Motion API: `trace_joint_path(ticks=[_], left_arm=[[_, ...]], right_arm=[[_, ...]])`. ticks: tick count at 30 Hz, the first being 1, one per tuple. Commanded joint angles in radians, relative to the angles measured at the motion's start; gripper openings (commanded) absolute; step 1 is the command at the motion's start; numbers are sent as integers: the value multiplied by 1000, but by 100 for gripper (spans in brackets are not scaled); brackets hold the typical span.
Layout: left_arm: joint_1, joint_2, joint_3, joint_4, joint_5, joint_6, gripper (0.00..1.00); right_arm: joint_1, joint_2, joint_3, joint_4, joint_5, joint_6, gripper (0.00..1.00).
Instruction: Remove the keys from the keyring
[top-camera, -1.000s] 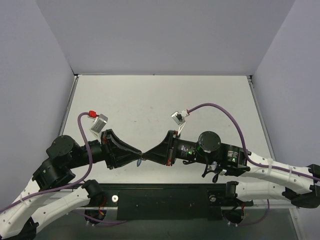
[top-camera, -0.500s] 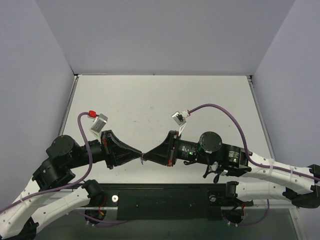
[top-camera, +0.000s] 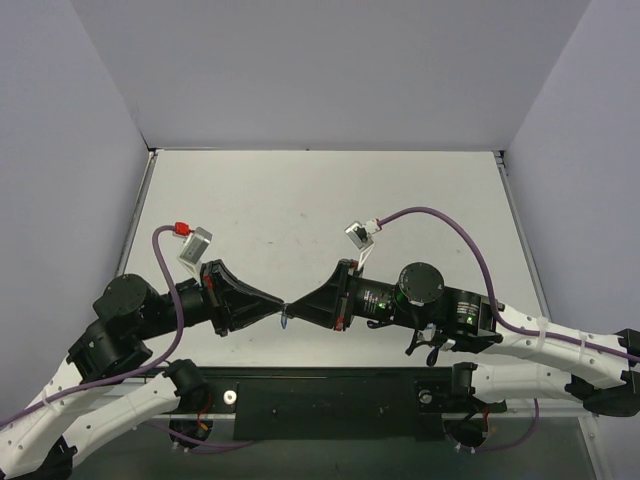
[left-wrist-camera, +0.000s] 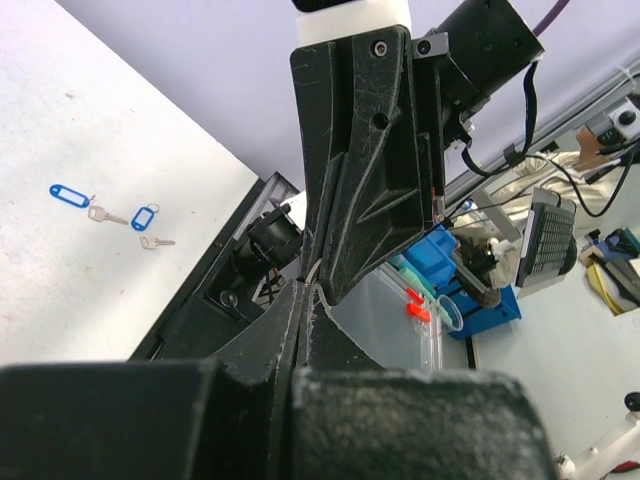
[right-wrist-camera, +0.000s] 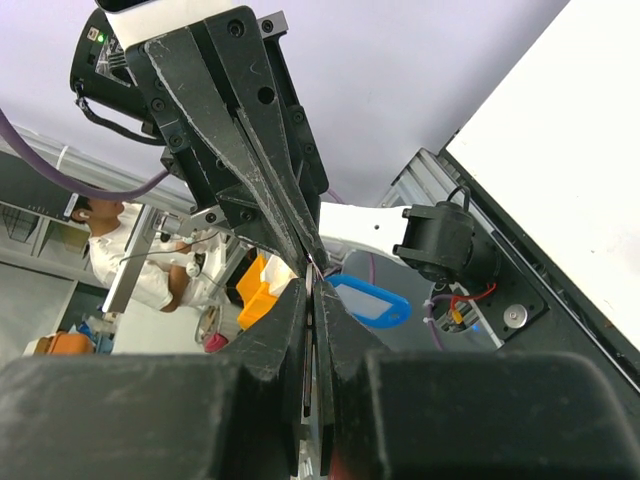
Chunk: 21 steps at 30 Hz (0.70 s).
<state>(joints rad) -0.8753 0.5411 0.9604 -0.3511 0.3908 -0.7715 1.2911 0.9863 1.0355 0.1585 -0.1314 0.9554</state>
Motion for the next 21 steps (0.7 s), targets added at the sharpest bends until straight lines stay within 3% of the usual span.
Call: trace_joint_path(ticks=[1, 11, 21], left_arm=[[1, -21, -32, 93, -66, -29, 0], [1, -56, -117, 184, -182, -132, 0], [1, -64, -130, 201, -213, -163, 0]], right_arm=[[8, -24, 11, 59, 19, 6, 0], [7, -29, 0, 67, 35, 11, 0], [7, -23, 1, 72, 35, 13, 0]])
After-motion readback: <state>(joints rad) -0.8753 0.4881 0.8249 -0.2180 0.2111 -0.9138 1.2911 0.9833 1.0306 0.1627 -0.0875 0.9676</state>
